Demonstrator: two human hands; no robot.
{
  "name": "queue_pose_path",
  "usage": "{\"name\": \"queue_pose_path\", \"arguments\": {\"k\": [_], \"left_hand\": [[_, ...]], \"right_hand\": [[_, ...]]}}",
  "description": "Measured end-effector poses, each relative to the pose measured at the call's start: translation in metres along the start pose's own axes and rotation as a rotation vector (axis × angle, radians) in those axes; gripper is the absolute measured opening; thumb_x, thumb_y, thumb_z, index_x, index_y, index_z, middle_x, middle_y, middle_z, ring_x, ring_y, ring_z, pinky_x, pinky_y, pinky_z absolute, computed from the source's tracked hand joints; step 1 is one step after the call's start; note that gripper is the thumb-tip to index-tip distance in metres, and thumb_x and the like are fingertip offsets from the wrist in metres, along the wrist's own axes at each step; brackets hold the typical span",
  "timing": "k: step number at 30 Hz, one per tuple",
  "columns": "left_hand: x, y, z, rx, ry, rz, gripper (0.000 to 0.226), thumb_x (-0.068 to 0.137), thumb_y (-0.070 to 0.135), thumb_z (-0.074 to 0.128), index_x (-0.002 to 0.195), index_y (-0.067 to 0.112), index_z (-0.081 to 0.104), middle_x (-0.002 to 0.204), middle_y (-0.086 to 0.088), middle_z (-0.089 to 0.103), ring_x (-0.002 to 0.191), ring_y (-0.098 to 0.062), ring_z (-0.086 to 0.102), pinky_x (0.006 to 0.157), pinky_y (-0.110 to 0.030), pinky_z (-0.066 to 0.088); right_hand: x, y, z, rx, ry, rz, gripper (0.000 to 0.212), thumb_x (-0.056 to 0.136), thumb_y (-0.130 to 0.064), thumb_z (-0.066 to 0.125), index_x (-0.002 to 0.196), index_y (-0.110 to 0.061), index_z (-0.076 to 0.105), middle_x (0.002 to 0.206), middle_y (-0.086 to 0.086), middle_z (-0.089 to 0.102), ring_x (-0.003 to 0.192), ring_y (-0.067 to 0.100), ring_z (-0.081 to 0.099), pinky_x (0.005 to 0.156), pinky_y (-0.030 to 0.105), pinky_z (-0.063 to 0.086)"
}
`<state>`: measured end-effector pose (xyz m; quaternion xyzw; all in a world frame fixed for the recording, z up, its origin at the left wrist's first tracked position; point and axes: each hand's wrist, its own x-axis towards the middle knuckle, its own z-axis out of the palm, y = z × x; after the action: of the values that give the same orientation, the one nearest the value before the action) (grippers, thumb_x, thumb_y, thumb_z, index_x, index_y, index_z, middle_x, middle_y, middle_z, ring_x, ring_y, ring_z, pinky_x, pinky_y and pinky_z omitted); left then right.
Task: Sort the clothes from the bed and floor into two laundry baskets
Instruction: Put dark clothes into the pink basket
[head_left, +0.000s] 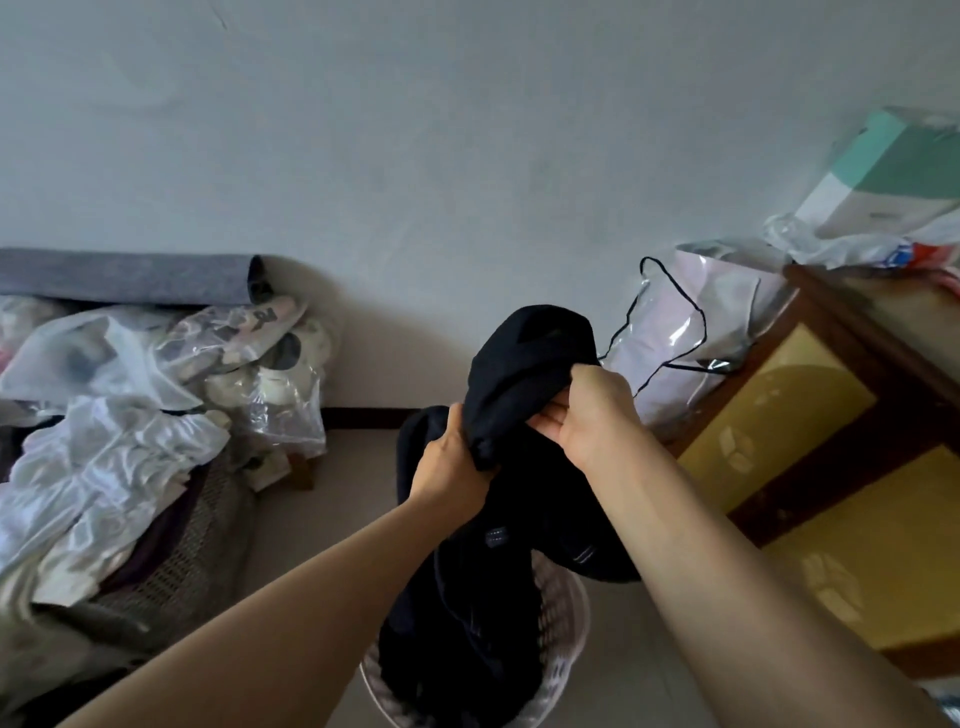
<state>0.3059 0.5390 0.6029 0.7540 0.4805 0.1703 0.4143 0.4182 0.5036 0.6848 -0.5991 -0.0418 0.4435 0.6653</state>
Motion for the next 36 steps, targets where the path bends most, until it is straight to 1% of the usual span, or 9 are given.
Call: {"name": "queue_pose_path", "arguments": {"k": [6, 9, 13, 18, 21, 23, 25, 28, 36], "left_hand": [[0.012, -0.072, 0.038, 0.254, -0.246, -0.132, 0.071, 0.090, 0.033, 0.054, 0.148, 0.031, 0.013, 0.136, -0.006, 0.051, 0.105, -0.031, 0.061, 0.075, -0.032, 0.045], [0.012, -0.111, 0.053, 0.354, -0.293, -0.260, 0.068, 0.089, 0.037, 0.053, 0.146, 0.043, 0.015, 0.131, -0.009, 0.053, 0.111, -0.032, 0.059, 0.083, -0.036, 0.048], [0.012, -0.143, 0.080, 0.408, -0.298, -0.316, 0.054, 0.092, 0.035, 0.050, 0.142, 0.035, 0.029, 0.133, -0.009, 0.046, 0.118, -0.032, 0.053, 0.094, -0.039, 0.046], [0.025, -0.167, 0.119, 0.406, -0.321, -0.352, 0.054, 0.092, 0.034, 0.049, 0.142, 0.024, 0.031, 0.132, -0.007, 0.054, 0.116, -0.031, 0.056, 0.088, -0.040, 0.047], [0.026, -0.194, 0.146, 0.399, -0.469, -0.473, 0.074, 0.090, 0.035, 0.052, 0.149, 0.016, 0.011, 0.133, -0.015, 0.053, 0.117, -0.034, 0.055, 0.089, -0.042, 0.047], [0.021, -0.211, 0.157, 0.418, -0.534, -0.541, 0.077, 0.088, 0.035, 0.053, 0.149, 0.019, 0.009, 0.134, -0.016, 0.050, 0.119, -0.034, 0.053, 0.093, -0.044, 0.046], [0.013, -0.226, 0.163, 0.419, -0.576, -0.568, 0.077, 0.087, 0.036, 0.056, 0.149, 0.024, 0.012, 0.139, -0.015, 0.043, 0.123, -0.034, 0.050, 0.097, -0.044, 0.046], [0.004, -0.246, 0.165, 0.408, -0.606, -0.588, 0.073, 0.086, 0.036, 0.059, 0.147, 0.022, 0.021, 0.139, -0.014, 0.040, 0.123, -0.034, 0.050, 0.098, -0.045, 0.047], [-0.013, -0.274, 0.149, 0.312, -0.571, -0.637, 0.073, 0.086, 0.034, 0.059, 0.147, 0.020, 0.021, 0.141, -0.015, 0.037, 0.127, -0.034, 0.046, 0.101, -0.044, 0.044]], "right_hand": [[0.050, 0.082, -0.028, 0.077, 0.053, 0.193, 0.026, 0.098, -0.008, 0.032, 0.116, -0.016, 0.049, 0.104, 0.013, 0.058, 0.083, 0.025, 0.058, 0.068, 0.040, 0.045], [0.072, 0.129, -0.042, 0.096, 0.063, 0.307, 0.034, 0.098, -0.013, 0.033, 0.128, -0.009, 0.049, 0.108, 0.012, 0.059, 0.076, 0.020, 0.057, 0.058, 0.035, 0.045], [0.098, 0.168, -0.059, 0.109, -0.002, 0.463, 0.024, 0.094, -0.010, 0.036, 0.088, -0.006, 0.059, 0.080, 0.012, 0.059, 0.066, 0.023, 0.060, 0.054, 0.033, 0.050], [0.142, 0.213, -0.090, 0.091, 0.088, 0.413, 0.025, 0.100, -0.021, 0.034, 0.121, -0.024, 0.048, 0.107, 0.011, 0.062, 0.086, 0.023, 0.059, 0.064, 0.037, 0.049], [0.169, 0.251, -0.115, -0.308, 0.107, 0.376, 0.039, 0.098, -0.016, 0.037, 0.134, -0.026, 0.045, 0.130, 0.012, 0.056, 0.099, 0.029, 0.060, 0.074, 0.045, 0.055], [0.169, 0.269, -0.129, -0.794, -0.047, 0.409, 0.049, 0.097, -0.011, 0.038, 0.145, -0.022, 0.032, 0.140, 0.011, 0.048, 0.106, 0.026, 0.058, 0.087, 0.036, 0.052], [0.166, 0.287, -0.142, -1.054, -0.227, 0.496, 0.062, 0.097, -0.012, 0.043, 0.151, -0.017, 0.013, 0.150, 0.010, 0.033, 0.122, 0.025, 0.049, 0.095, 0.026, 0.043], [0.163, 0.310, -0.153, -1.185, -0.294, 0.536, 0.073, 0.095, -0.017, 0.050, 0.153, -0.018, 0.005, 0.153, 0.011, 0.027, 0.136, 0.029, 0.035, 0.111, 0.037, 0.034], [0.140, 0.344, -0.116, -1.368, -0.501, 0.506, 0.070, 0.097, -0.027, 0.050, 0.152, -0.014, 0.010, 0.152, 0.010, 0.033, 0.134, 0.028, 0.040, 0.100, 0.033, 0.039]]}}
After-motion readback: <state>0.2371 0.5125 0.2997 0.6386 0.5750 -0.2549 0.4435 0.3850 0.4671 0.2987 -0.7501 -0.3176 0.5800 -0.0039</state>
